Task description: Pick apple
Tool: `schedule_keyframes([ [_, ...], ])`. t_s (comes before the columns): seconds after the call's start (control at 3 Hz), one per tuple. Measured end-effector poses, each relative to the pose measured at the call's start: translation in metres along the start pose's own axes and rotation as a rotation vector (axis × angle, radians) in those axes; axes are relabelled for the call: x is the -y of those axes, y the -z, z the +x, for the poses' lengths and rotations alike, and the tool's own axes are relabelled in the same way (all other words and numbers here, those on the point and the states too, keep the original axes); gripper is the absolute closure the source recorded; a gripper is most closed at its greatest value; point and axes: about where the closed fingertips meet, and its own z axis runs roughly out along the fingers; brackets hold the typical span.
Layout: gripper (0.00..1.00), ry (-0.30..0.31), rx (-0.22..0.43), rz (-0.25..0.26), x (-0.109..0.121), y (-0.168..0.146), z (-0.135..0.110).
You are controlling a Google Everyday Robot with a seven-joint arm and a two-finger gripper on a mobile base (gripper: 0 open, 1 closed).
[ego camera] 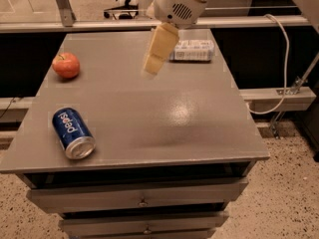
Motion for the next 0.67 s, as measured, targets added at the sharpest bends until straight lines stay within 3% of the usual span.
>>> schedule_keyframes([
  [0.33,0.0,0.0,0.0,0.0,0.0,0.0,0.0],
  [0.67,0.0,-0.039,0.06,-0.004,0.007,-0.023,-0.017],
])
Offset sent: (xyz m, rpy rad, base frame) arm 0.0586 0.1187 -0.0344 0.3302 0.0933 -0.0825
